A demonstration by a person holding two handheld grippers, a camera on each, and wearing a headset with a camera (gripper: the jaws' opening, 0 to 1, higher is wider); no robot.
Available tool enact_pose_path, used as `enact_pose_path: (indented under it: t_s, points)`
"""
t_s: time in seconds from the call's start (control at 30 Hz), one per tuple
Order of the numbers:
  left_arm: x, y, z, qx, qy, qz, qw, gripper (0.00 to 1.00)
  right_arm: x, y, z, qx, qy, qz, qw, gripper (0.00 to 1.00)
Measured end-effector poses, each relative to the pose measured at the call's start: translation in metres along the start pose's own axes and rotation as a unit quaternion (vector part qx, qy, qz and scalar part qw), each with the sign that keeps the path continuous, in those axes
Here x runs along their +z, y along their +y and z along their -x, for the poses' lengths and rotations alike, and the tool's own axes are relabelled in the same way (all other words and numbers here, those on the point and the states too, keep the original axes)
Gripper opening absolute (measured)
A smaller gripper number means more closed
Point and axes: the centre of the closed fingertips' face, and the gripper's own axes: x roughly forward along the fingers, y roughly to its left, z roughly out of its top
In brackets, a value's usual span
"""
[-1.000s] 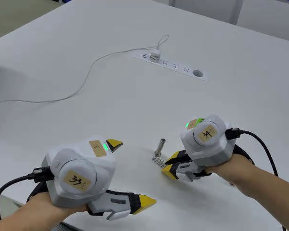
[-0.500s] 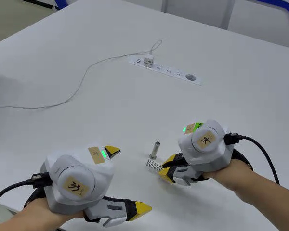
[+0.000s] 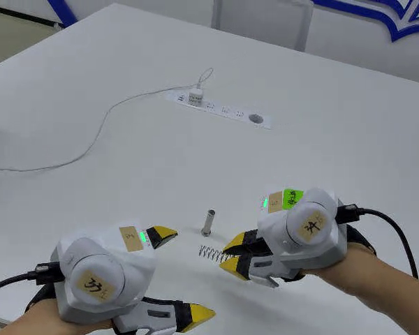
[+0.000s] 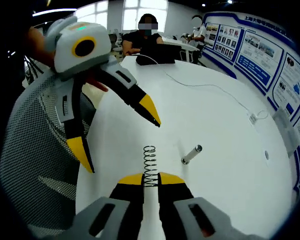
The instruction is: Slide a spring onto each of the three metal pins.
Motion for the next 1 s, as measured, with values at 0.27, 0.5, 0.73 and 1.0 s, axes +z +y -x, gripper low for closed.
enact_pose_path:
  t_s: [0.27, 0.5, 0.73, 1.0]
  points:
    - [0.013, -0.012, 0.002, -0.032, -0.032, -0.001, 0.9990, 0.53, 0.000, 0.020, 0.015, 0.009, -0.021, 0.009, 0.9997, 0.11]
    - [0.016, -0.026, 0.001, -0.060, -0.036, -0.022, 0.9973, 0.43, 0.004, 0.027, 0.022, 0.004, -0.027, 0.023, 0.9994, 0.11]
    - [0.021, -0.029, 0.001, -0.069, -0.047, -0.035, 0.9959, 0.35, 0.005, 0.028, 0.026, 0.004, -0.029, 0.031, 0.9991, 0.11]
    - [0.028, -0.029, 0.003, -0.071, -0.057, -0.056, 0.9943, 0.23, 0.006, 0.031, 0.029, 0.006, -0.029, 0.035, 0.9990, 0.11]
